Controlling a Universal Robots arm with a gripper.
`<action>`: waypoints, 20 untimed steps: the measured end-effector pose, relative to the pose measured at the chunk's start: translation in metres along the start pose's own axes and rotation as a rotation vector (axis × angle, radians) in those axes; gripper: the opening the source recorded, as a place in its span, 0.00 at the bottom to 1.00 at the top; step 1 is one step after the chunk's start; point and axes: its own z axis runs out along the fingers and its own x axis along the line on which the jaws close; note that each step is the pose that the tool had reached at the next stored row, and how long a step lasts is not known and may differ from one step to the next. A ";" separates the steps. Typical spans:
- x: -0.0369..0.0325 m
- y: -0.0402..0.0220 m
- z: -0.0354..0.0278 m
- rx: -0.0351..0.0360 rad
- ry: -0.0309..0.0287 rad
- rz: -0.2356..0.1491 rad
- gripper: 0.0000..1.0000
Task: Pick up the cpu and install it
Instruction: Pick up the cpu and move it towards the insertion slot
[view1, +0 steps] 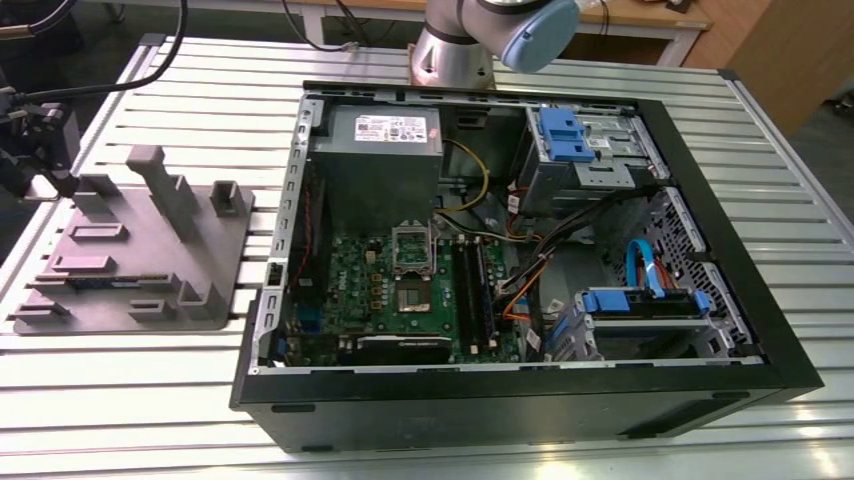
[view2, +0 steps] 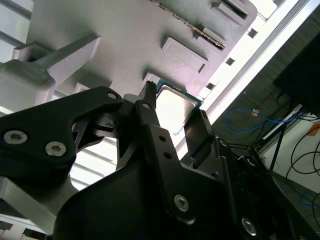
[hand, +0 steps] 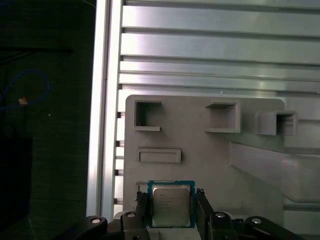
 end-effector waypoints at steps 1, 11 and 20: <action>0.0000 0.0000 -0.0002 -0.0001 0.0000 0.000 0.47; 0.0000 0.0001 -0.0024 0.0000 0.0001 0.000 0.47; 0.0000 0.0001 -0.0043 0.0000 0.0000 0.000 0.47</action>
